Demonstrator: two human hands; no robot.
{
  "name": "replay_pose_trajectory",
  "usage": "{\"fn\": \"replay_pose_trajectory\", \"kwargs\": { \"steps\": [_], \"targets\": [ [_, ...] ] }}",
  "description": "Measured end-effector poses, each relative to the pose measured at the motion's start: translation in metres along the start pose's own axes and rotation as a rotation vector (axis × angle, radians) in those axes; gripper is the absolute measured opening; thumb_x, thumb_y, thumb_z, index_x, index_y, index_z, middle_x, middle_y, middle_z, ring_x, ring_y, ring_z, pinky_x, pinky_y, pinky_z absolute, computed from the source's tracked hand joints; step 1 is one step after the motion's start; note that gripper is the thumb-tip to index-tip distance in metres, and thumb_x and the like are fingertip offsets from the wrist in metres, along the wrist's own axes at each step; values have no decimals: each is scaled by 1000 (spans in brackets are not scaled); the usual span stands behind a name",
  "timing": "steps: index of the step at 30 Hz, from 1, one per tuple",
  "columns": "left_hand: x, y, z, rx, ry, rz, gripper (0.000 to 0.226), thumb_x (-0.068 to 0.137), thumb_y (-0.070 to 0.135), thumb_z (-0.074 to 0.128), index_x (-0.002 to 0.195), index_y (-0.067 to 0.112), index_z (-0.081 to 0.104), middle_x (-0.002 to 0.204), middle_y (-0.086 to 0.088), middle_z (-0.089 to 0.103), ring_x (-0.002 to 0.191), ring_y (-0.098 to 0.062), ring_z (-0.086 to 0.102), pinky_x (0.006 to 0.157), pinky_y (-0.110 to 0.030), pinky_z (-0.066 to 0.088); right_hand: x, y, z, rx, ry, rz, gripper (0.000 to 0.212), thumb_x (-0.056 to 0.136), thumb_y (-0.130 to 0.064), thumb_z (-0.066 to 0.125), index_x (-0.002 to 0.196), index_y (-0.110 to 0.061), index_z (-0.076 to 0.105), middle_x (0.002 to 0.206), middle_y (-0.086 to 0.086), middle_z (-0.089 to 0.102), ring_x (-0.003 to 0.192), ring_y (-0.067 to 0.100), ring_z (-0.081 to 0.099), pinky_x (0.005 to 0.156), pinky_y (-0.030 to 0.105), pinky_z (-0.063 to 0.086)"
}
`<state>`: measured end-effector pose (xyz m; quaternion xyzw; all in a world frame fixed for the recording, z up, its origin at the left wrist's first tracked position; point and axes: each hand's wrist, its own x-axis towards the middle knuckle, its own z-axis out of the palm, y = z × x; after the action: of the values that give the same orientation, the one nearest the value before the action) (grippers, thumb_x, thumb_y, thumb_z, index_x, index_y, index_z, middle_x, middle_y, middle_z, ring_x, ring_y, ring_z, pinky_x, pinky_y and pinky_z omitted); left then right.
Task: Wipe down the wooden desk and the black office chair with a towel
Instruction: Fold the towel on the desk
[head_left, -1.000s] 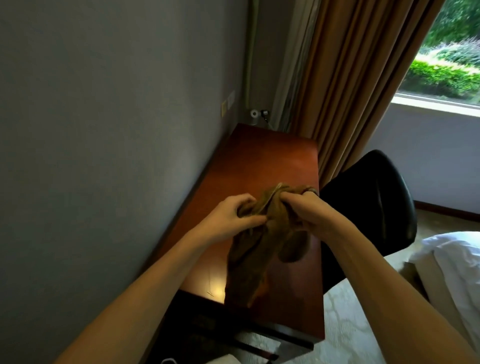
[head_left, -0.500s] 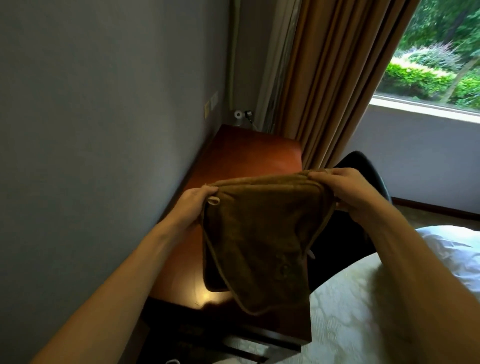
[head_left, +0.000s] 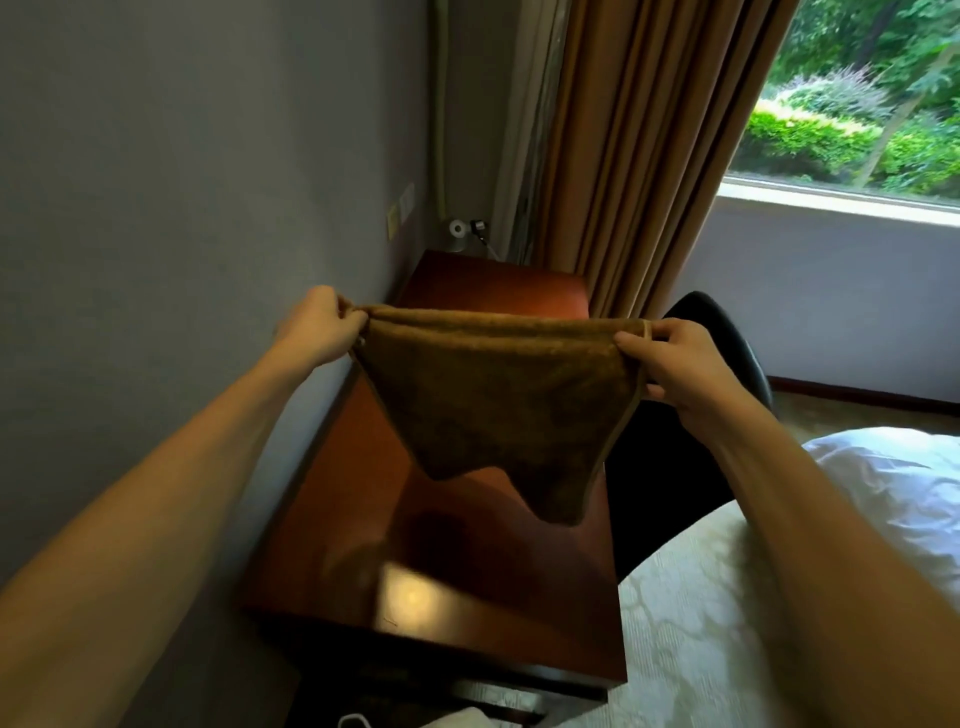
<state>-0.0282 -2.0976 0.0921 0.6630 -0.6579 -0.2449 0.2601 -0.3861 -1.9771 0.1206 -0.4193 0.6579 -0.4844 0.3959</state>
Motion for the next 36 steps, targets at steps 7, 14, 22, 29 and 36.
{"fn": "replay_pose_trajectory", "kwargs": {
  "steps": [7,14,22,29,36],
  "targets": [
    [4,-5,14,-391,-31,-111,29,111,24,43,94,18,65,94,-5,61,82,-20,59,61,-30,50,1,17,-9,16,38,69,57,87,-7,80,137,-7,52,113,12,70,94,20,75,67,28,61],
    [15,-4,-4,-392,-444,-88,49,88,53,73,122,23,56,113,-1,63,99,-16,68,70,-24,58,-6,31,-4,-212,-98,15,64,85,2,78,143,-11,54,120,12,63,107,24,68,89,35,61],
    [47,17,-21,233,-619,291,9,94,24,75,101,27,71,95,2,69,81,-10,66,62,-16,50,14,41,4,-705,215,-189,18,92,-5,68,106,-16,71,94,2,65,85,19,66,69,33,57],
    [95,41,-4,422,-326,361,33,109,17,47,85,8,67,76,-11,59,75,-29,56,63,-36,40,80,21,8,-744,361,-203,20,86,-30,81,98,-23,68,127,5,49,107,23,55,74,35,48],
    [140,60,-8,260,-12,510,20,104,19,60,105,8,77,104,-12,72,98,-31,64,85,-46,50,133,-2,3,-459,406,-325,15,93,-17,74,104,-20,64,85,-10,61,77,6,62,65,25,53]
  ]
}}
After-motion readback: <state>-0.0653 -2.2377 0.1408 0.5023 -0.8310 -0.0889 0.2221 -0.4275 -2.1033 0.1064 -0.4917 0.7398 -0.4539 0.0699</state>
